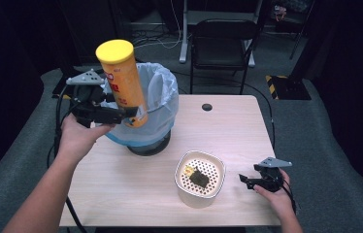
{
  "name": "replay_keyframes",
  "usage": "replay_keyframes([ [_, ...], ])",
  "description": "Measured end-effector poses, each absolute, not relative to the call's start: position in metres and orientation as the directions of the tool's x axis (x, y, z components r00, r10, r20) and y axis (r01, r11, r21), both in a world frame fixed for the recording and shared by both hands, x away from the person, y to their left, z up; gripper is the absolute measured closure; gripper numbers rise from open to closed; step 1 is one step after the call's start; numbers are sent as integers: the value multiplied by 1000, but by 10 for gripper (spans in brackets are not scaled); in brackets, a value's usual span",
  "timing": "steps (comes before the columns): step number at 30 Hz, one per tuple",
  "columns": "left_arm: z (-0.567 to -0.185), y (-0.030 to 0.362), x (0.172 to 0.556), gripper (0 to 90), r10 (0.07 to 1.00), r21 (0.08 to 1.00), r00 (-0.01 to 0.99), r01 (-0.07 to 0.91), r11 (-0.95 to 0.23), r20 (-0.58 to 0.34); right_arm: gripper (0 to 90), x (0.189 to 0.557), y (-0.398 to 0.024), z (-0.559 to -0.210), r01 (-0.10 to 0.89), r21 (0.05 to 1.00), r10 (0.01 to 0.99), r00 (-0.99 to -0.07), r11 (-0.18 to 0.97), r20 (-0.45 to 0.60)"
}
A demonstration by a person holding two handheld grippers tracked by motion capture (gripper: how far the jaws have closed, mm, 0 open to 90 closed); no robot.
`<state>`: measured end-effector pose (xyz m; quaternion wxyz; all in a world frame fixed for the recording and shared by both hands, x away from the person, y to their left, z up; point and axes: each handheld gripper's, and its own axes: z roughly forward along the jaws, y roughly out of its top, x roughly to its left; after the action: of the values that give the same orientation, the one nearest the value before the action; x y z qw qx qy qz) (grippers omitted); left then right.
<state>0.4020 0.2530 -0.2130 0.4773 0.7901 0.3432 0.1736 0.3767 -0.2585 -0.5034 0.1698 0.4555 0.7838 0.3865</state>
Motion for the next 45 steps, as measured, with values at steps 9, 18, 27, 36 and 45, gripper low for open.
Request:
replay_keyframes([
  [9, -203, 260, 434, 243, 762, 882, 645, 391, -263, -59, 196, 377, -258, -504, 585, 758, 843, -531, 290, 88],
  [18, -217, 259, 468, 243, 814, 883, 579, 408, -233, -52, 198, 378, -257, -505, 574, 763, 838, -539, 297, 80],
  [27, -248, 252, 496, 242, 841, 860, 539, 454, -233, -57, 200, 378, -257, -507, 575, 759, 832, -548, 306, 80],
  [36, -265, 257, 516, 240, 851, 820, 511, 534, -206, -119, 200, 379, -256, -507, 571, 761, 827, -557, 309, 82],
  [45, -273, 257, 523, 241, 868, 776, 481, 592, -216, -125, 200, 379, -255, -506, 561, 767, 824, -561, 311, 77],
])
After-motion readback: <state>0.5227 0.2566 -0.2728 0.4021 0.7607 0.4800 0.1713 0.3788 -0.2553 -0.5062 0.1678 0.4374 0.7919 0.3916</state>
